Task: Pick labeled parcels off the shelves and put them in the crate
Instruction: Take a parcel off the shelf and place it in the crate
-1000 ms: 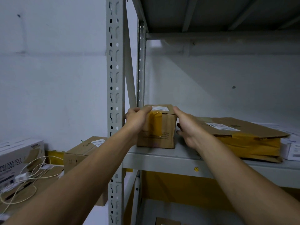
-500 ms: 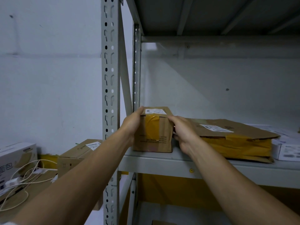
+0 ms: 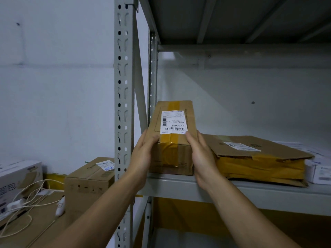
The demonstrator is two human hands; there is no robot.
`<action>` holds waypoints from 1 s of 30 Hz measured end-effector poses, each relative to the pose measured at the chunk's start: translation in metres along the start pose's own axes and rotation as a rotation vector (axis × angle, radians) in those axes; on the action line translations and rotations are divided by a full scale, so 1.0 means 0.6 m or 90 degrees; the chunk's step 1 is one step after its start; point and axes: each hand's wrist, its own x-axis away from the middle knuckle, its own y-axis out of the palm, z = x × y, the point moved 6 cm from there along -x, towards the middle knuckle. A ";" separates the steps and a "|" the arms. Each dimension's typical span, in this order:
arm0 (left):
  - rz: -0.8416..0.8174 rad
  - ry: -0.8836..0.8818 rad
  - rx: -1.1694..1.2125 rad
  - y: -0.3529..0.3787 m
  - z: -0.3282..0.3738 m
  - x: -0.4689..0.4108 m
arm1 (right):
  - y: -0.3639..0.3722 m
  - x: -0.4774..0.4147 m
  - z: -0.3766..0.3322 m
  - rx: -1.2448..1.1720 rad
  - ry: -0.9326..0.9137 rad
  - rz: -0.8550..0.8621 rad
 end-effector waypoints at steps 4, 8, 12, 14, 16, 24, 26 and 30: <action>0.000 0.037 0.043 -0.006 -0.010 0.022 | -0.005 0.027 0.000 0.017 -0.096 -0.014; -0.026 0.092 0.083 -0.007 -0.015 0.043 | -0.012 0.053 -0.002 0.028 -0.145 -0.032; -0.022 0.152 0.070 -0.007 -0.017 0.070 | -0.016 0.076 0.001 0.031 -0.184 -0.029; -0.027 0.172 0.073 -0.006 -0.021 0.083 | -0.019 0.086 0.001 0.029 -0.203 -0.023; -0.033 0.188 0.084 -0.007 -0.022 0.094 | -0.019 0.098 -0.001 0.027 -0.222 -0.026; -0.026 0.241 0.126 -0.010 -0.014 0.126 | -0.019 0.131 -0.007 -0.023 -0.275 -0.032; -0.026 0.255 0.128 -0.009 -0.008 0.130 | -0.016 0.136 -0.013 -0.032 -0.283 -0.032; -0.027 0.261 0.128 -0.008 -0.001 0.133 | -0.010 0.141 -0.022 -0.028 -0.301 -0.031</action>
